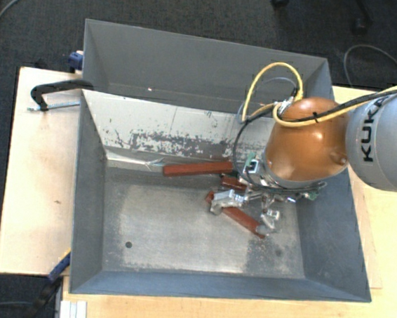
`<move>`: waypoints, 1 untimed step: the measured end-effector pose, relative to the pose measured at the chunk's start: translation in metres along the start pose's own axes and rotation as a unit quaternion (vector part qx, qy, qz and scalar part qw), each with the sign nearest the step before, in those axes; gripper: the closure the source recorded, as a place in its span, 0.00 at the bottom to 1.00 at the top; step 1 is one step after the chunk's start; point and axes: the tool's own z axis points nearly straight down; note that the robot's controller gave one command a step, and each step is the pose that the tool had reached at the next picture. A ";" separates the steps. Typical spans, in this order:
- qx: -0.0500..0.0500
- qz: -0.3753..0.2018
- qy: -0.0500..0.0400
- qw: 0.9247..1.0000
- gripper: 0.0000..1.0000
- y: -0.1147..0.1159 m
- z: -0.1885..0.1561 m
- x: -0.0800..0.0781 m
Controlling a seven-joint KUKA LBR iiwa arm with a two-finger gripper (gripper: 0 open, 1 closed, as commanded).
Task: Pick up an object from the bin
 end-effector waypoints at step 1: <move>0.000 -0.015 0.001 1.000 0.00 -0.016 0.000 0.043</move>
Offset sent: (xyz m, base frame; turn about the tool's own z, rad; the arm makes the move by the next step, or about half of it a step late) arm -0.0017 -0.0442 -0.0015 -0.0365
